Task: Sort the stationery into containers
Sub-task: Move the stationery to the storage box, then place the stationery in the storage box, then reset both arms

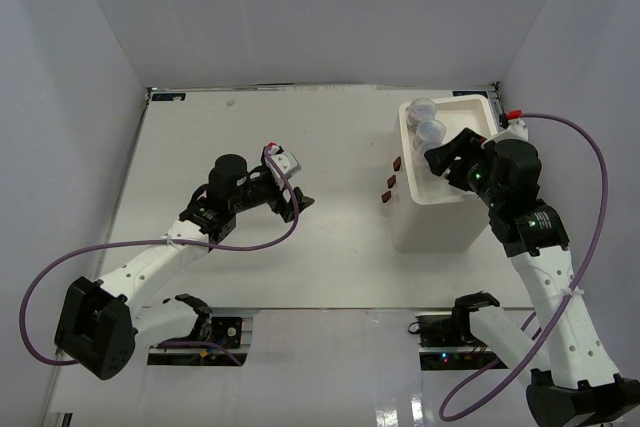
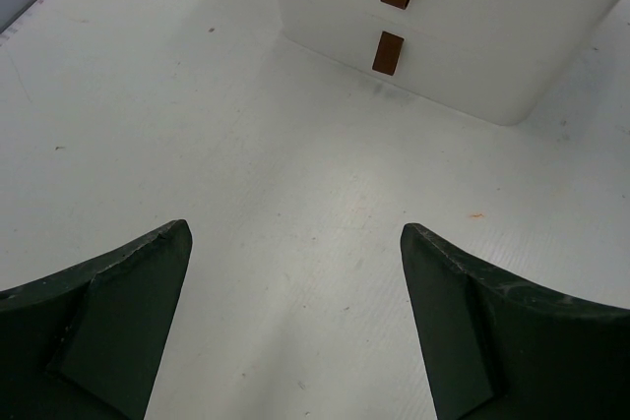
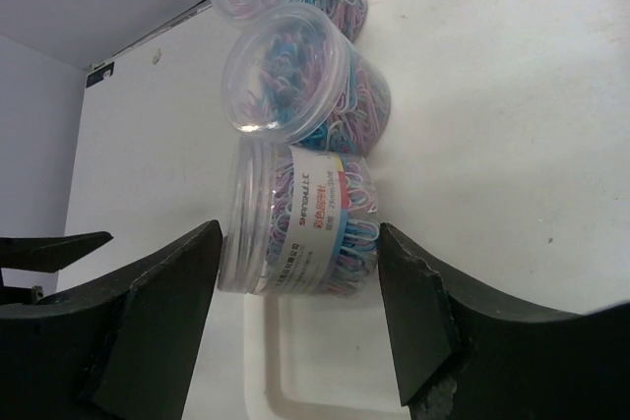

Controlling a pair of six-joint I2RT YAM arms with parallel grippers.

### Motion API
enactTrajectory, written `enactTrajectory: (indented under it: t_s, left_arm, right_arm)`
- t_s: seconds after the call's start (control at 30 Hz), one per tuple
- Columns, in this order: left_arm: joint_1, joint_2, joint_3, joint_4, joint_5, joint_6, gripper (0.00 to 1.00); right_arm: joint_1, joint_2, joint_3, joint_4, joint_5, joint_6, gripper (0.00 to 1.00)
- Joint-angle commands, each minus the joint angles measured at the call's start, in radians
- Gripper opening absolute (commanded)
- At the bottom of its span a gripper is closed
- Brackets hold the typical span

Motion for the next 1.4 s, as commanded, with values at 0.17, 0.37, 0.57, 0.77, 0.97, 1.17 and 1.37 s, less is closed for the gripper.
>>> enactTrajectory:
  t_s: [0.17, 0.37, 0.57, 0.77, 0.97, 1.17, 1.37]
  left_arm:
    - [0.002, -0.02, 0.001, -0.001, -0.01, -0.006, 0.98]
    - [0.002, -0.03, 0.001, -0.004, -0.018, -0.01, 0.98]
    - [0.002, -0.035, 0.004, -0.011, -0.035, -0.012, 0.98]
    - [0.002, -0.049, 0.006, -0.006, -0.03, -0.032, 0.98]
    - [0.002, -0.075, 0.038, -0.029, -0.131, -0.107, 0.98]
    - [0.002, -0.131, 0.173, -0.24, -0.428, -0.323, 0.98]
    - [0.004, -0.332, 0.196, -0.395, -0.634, -0.461, 0.98]
  right_arm:
    - [-0.045, 0.007, -0.001, -0.012, 0.001, -0.024, 0.89]
    - [-0.05, 0.007, 0.032, -0.035, 0.033, -0.063, 0.97]
    - [-0.051, 0.013, 0.079, -0.071, 0.073, -0.12, 0.95]
    - [-0.051, 0.035, 0.153, -0.118, 0.091, -0.243, 0.93]
    - [-0.051, 0.024, 0.199, -0.123, 0.013, -0.352, 0.91]
    - [-0.051, -0.068, 0.246, -0.121, 0.12, -0.496, 0.9]
    - [-0.051, -0.221, 0.194, -0.124, 0.171, -0.548, 0.9]
